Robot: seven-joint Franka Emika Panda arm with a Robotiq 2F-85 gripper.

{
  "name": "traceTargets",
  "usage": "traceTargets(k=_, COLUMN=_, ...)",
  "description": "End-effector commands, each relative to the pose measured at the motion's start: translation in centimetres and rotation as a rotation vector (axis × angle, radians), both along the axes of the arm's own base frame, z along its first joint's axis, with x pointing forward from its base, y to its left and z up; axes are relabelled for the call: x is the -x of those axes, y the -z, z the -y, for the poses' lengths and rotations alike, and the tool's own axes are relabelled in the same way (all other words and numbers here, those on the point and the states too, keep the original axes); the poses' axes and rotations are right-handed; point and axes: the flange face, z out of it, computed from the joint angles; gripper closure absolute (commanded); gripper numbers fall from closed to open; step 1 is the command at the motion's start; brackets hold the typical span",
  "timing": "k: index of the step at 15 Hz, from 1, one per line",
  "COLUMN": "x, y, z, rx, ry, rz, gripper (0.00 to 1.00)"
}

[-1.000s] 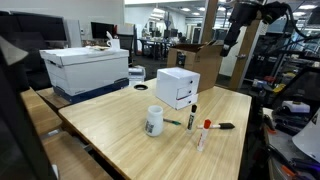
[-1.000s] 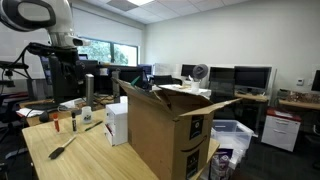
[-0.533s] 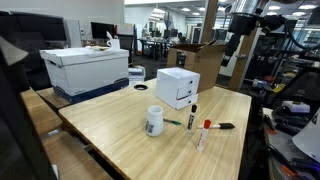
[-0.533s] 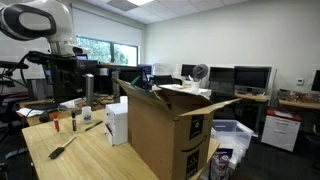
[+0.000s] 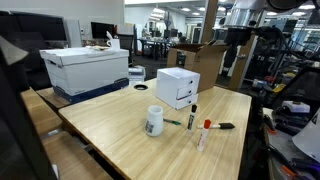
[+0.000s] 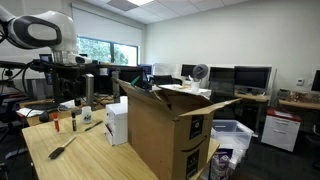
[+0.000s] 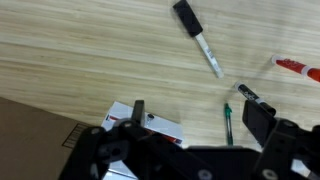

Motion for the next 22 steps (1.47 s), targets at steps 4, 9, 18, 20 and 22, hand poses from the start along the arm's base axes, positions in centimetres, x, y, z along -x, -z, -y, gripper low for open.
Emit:
traceTargets(k=4, x=-0.9, y=2.7, z=0.3, rx=0.039, ry=0.016, rz=-0.026, gripper=0.00)
traceTargets(k=9, x=-0.8, y=2.9, z=1.0, rx=0.023, ry=0.009, rz=-0.042, gripper=0.00)
traceTargets(k=18, x=-0.9, y=4.3, z=0.8, rx=0.099, ry=-0.031, rz=-0.077, gripper=0.00)
traceTargets(k=20, x=-0.8, y=5.1, z=0.1, rx=0.111, ry=-0.057, rz=-0.095, gripper=0.00)
traceTargets(k=22, x=-0.7, y=5.7, z=-0.4, rx=0.113, ry=-0.068, rz=-0.114, gripper=0.00)
